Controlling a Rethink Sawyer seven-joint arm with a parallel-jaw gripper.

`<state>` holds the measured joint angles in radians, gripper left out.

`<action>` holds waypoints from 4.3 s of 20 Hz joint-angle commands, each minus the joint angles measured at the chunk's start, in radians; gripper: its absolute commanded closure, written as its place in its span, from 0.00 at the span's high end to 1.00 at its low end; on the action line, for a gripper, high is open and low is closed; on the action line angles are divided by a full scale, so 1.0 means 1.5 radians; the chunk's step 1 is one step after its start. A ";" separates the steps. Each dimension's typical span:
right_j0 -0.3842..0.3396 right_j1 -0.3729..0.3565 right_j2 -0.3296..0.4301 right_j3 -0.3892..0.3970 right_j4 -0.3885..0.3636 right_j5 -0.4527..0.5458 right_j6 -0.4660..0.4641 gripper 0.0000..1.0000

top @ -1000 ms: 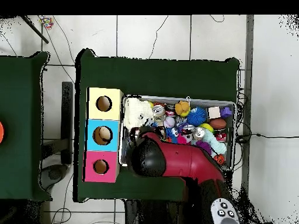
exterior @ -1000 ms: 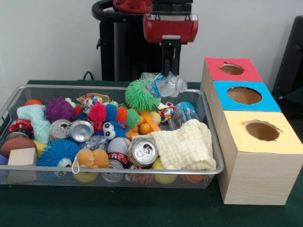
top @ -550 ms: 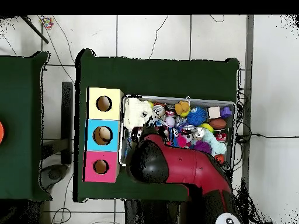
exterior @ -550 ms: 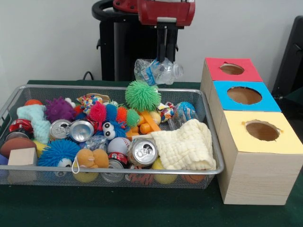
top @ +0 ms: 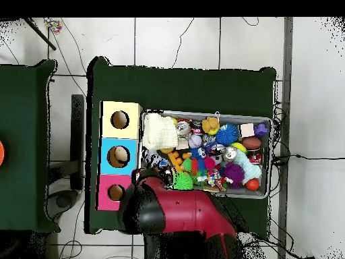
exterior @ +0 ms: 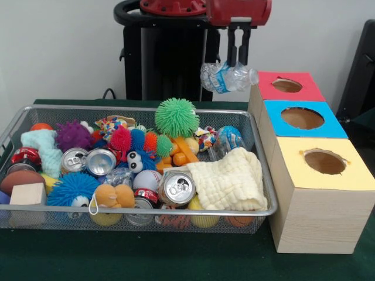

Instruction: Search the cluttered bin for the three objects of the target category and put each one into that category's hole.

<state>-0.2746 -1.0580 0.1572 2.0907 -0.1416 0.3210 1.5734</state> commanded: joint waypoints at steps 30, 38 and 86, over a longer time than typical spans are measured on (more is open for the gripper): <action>0.293 0.019 -0.131 -0.011 0.105 0.056 0.199 0.00; 0.302 0.057 -0.140 -0.018 0.104 0.028 0.190 0.00; 0.311 0.265 -0.198 -0.279 0.183 0.137 0.168 0.00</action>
<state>0.2289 -0.7074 -0.1900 1.7229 0.0983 0.4259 1.6493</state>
